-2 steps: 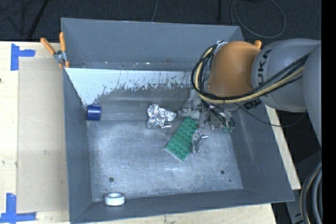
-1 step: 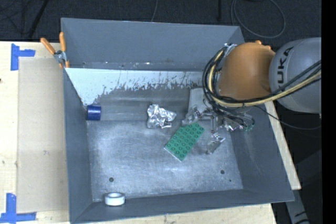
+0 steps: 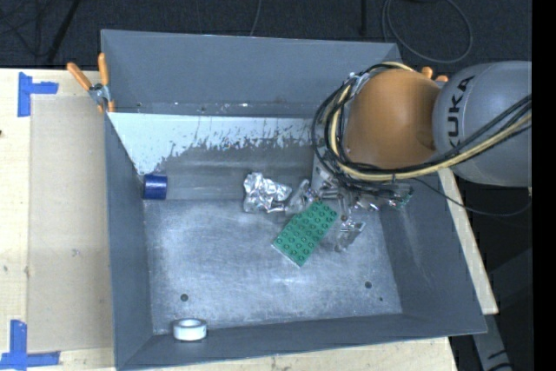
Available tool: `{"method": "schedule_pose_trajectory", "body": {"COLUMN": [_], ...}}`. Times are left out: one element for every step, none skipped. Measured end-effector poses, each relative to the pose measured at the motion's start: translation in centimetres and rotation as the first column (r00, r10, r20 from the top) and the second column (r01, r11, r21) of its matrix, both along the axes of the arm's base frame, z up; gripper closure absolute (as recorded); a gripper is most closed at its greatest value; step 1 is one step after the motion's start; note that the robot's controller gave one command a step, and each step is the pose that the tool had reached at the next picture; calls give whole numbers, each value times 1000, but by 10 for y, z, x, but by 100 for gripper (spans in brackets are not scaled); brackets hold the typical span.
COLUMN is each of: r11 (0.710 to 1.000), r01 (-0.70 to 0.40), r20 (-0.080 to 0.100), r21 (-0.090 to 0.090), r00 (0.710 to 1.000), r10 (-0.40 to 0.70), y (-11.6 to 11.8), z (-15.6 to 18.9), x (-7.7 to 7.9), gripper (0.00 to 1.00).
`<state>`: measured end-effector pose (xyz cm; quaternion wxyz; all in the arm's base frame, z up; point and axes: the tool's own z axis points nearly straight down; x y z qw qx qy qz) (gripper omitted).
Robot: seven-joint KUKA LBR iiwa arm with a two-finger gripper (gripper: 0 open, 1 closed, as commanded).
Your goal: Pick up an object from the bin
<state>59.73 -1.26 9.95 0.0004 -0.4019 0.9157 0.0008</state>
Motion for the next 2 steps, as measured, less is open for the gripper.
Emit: {"method": "schedule_pose_trajectory", "body": {"r11": [979,848], "r01": [-202,-529], "r20": [3,12], "r21": [-1,-4], "r00": [979,848], "r10": [202,529], "y": [2,6], "z": [-25,-24], "x": [15,7], "gripper": [0,0]}}
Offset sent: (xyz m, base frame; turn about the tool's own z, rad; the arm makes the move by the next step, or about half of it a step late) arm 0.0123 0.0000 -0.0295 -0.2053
